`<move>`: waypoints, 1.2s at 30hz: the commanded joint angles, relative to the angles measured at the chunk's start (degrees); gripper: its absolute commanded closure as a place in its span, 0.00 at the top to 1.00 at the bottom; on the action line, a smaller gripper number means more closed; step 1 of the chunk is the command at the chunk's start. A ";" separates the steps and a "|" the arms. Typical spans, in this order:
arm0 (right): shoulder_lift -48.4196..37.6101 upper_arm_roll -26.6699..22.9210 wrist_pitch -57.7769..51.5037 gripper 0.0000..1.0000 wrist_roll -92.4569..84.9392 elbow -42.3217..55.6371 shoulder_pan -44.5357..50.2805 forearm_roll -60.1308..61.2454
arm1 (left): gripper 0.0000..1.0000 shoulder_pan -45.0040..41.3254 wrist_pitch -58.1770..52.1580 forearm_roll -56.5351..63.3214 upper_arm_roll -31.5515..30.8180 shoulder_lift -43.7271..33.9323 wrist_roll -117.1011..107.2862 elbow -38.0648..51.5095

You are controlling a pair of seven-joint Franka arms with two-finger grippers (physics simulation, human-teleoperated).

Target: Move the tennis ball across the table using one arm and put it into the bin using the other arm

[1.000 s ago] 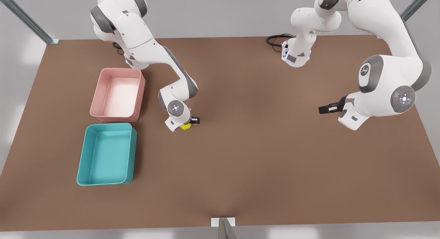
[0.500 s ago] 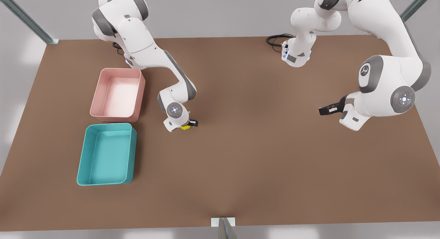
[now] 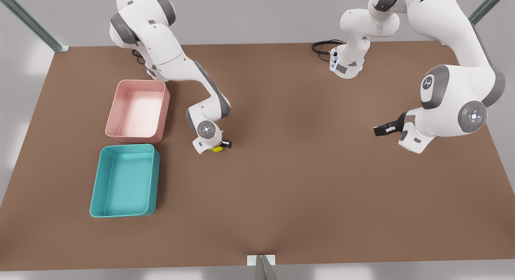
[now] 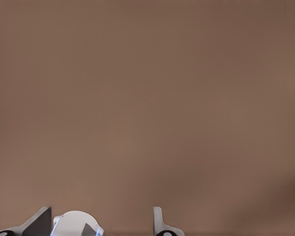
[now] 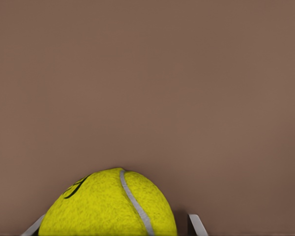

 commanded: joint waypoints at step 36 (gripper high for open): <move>-5.06 -5.21 -3.06 1.00 -64.48 6.08 -32.77 -12.16 | 1.00 -0.01 -2.68 -1.36 -0.81 -0.52 1.83 1.34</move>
